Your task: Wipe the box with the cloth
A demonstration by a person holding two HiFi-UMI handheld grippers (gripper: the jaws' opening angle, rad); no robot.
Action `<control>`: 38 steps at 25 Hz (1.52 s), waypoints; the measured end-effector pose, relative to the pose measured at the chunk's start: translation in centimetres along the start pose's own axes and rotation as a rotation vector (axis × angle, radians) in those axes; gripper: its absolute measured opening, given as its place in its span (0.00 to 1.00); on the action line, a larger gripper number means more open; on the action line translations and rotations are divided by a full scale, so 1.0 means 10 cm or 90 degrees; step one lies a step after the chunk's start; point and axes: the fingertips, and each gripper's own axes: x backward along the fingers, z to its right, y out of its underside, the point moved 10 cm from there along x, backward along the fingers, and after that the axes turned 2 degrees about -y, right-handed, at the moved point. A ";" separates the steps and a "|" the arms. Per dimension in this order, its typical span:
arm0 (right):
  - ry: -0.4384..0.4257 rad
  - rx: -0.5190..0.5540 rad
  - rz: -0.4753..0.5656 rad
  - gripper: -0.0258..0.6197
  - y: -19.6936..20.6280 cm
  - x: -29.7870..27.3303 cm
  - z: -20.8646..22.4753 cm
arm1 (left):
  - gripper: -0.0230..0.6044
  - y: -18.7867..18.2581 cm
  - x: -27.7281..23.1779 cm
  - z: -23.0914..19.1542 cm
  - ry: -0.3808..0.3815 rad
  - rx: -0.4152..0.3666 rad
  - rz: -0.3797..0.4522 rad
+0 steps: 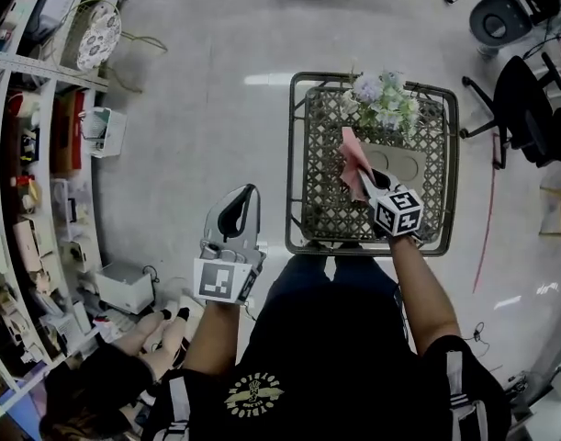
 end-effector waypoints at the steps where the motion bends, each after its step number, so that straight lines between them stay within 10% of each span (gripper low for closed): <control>1: 0.004 -0.024 -0.015 0.06 0.08 -0.10 0.10 | 0.04 0.01 0.03 -0.02 -0.006 0.002 -0.001; 15: 0.228 -0.082 -0.221 0.06 0.66 -0.31 0.99 | 0.04 0.00 0.20 0.19 -0.041 -0.004 -0.024; 38: 0.337 -0.048 -0.270 0.06 0.86 0.89 2.21 | 0.04 -0.12 -0.12 1.21 -0.041 -0.034 -0.010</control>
